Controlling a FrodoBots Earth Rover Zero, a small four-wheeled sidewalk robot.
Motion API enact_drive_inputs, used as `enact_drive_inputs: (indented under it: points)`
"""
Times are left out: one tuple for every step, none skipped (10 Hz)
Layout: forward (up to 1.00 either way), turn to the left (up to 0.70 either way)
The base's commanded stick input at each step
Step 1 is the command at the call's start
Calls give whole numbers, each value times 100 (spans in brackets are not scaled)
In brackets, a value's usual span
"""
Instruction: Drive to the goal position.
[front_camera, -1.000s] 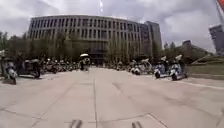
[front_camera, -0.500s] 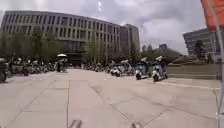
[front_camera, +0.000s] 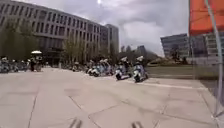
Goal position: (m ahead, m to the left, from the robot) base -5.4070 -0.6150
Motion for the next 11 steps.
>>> enact_drive_inputs:
  points:
    - [85, -1]
    - [85, 1]
    - [85, 4]
    - [85, 33]
    - [85, 33]
    - [85, 33]
    - [85, 31]
    - [85, 16]
    - [85, -1]
    - [85, -1]
    - [85, -1]
